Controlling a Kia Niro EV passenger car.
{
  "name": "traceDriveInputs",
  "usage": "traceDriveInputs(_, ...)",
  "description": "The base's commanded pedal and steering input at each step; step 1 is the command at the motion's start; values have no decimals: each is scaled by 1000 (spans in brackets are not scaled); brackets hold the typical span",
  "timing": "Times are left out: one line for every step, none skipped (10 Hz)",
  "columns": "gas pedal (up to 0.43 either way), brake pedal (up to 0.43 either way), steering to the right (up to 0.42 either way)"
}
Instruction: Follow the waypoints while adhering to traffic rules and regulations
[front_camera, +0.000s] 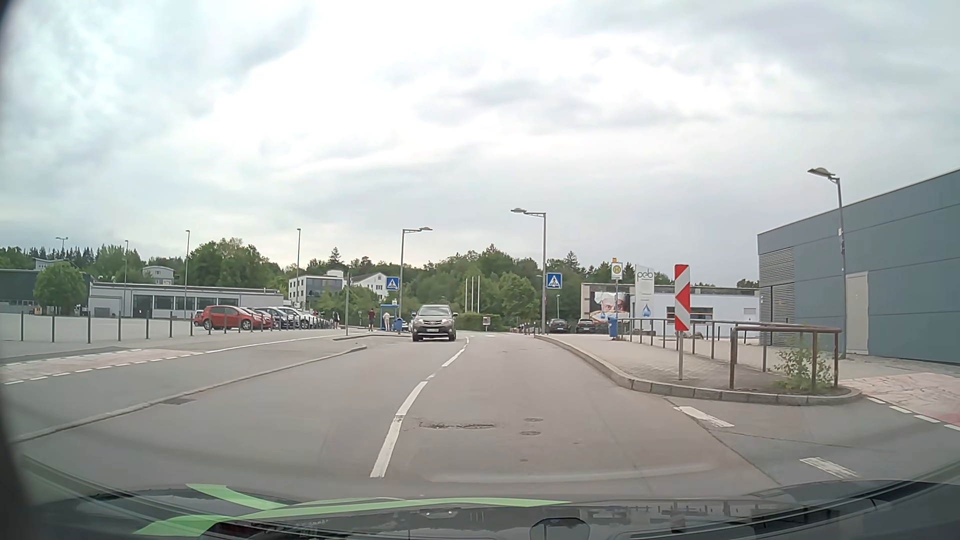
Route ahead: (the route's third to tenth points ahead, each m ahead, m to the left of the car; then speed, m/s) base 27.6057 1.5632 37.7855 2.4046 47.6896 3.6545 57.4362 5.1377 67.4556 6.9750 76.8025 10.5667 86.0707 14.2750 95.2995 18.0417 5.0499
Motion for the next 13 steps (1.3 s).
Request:
traceDriveInputs(98, 0, -22)
traceDriveInputs(98, 0, -22)
traceDriveInputs(98, 0, -21)
traceDriveInputs(98, 0, -18)
traceDriveInputs(98, 0, -13)
traceDriveInputs(98, 0, -10)
traceDriveInputs(98, 0, -8)
traceDriveInputs(98, 0, -6)
traceDriveInputs(87, 0, -5)
traceDriveInputs(87, 0, -2)
traceDriveInputs(79, 0, -2)
traceDriveInputs(67, 0, -2)
traceDriveInputs(47, 0, 0)
